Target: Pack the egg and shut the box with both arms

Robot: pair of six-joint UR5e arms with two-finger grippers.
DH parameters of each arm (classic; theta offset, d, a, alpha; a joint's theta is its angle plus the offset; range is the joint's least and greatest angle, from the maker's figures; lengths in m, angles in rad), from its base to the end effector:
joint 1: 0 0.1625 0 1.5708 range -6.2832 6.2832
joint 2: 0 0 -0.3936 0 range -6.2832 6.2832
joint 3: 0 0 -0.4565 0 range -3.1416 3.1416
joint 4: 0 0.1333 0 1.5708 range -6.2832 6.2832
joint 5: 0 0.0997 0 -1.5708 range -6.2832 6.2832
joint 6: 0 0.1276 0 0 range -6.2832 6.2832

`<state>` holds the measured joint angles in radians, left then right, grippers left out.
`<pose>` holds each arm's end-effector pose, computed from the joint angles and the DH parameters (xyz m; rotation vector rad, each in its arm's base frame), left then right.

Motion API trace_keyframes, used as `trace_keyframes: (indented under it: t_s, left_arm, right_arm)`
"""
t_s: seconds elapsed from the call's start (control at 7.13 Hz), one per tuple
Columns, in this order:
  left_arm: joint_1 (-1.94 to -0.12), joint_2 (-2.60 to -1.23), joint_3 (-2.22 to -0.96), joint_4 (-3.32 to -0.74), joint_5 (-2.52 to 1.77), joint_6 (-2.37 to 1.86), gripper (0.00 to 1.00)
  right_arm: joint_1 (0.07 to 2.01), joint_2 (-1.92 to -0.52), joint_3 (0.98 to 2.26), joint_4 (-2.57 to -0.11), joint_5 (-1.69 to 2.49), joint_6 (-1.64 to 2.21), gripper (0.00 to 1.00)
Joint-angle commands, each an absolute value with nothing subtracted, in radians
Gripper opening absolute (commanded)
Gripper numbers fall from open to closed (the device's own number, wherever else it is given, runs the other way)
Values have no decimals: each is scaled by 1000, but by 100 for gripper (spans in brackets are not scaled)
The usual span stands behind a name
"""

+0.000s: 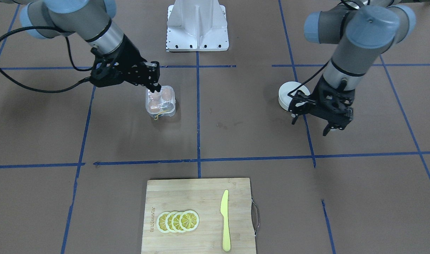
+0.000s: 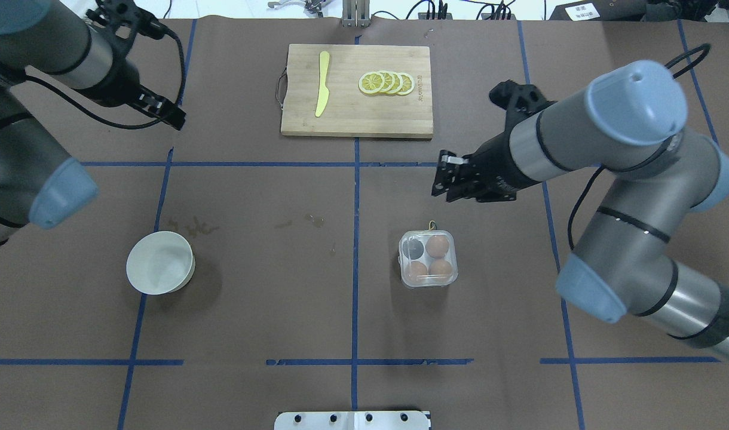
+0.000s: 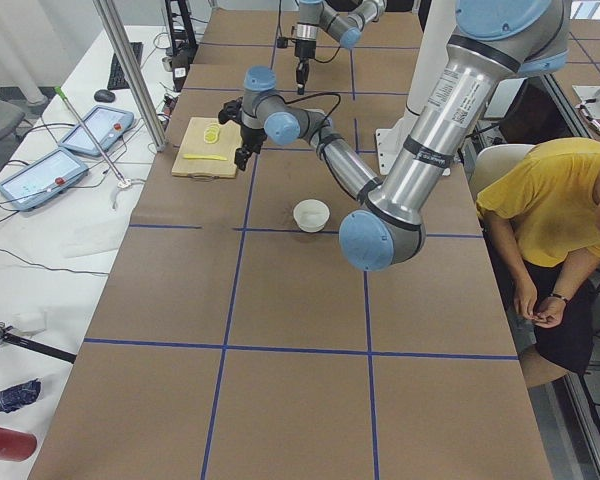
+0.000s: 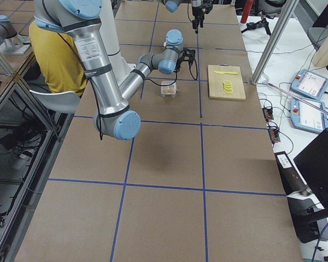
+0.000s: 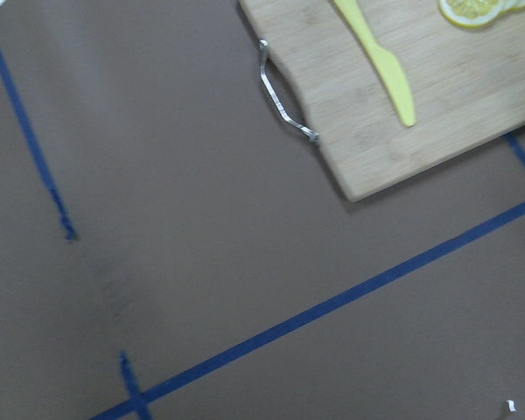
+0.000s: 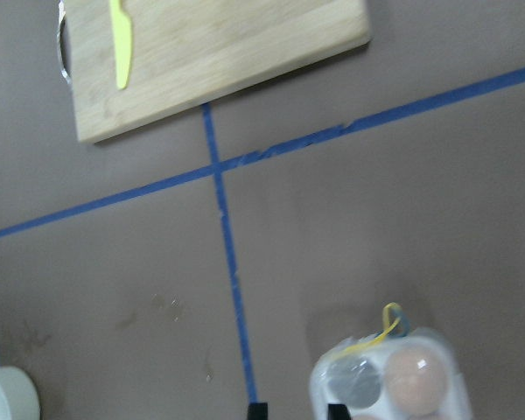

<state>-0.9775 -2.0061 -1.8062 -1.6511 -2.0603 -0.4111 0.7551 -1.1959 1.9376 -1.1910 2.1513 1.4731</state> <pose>0.3157 -0.5992 0.2499 0.4222 0.7658 0.3542 -0.4082 -0.4711 0.1769 -0.0211 -1.2026 0.2513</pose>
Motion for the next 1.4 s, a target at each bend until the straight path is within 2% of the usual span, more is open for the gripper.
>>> trace_keyframes:
  t_s: [0.0,0.14,0.28,0.56,0.7,0.98,1.26]
  left_arm:
    - [-1131,-1875,-1812,-1640,-2086,-156,93]
    - [-1214,-1830,-1795,-1640,-2086,-41,93]
    - [-1286,-1781,-1781,-1640,-2086,80,99]
    - [-1443,-1770,-1622,-1640,-2083,347,99]
    - [-1538,-1776,-1550,-1640,-2097,420,99]
    - [-1549,-1741,-1561,-1550,-2221,411,100]
    - [-1548,-1736,-1572,-1481,-2227,263,100]
  right_arm:
    - [1037,-1344,1927,-1200,2404,1232,100]
    - [1165,-1400,1870,-1203,2480,1039,100]
    - [1245,-1440,1796,-1203,2499,868,100]
    - [1389,-1457,1635,-1233,2488,522,100]
    - [1432,-1456,1615,-1286,2467,380,100]
    - [1485,-1448,1618,-1478,2351,124,100]
    - [1505,-1381,1614,-1638,2335,19,100]
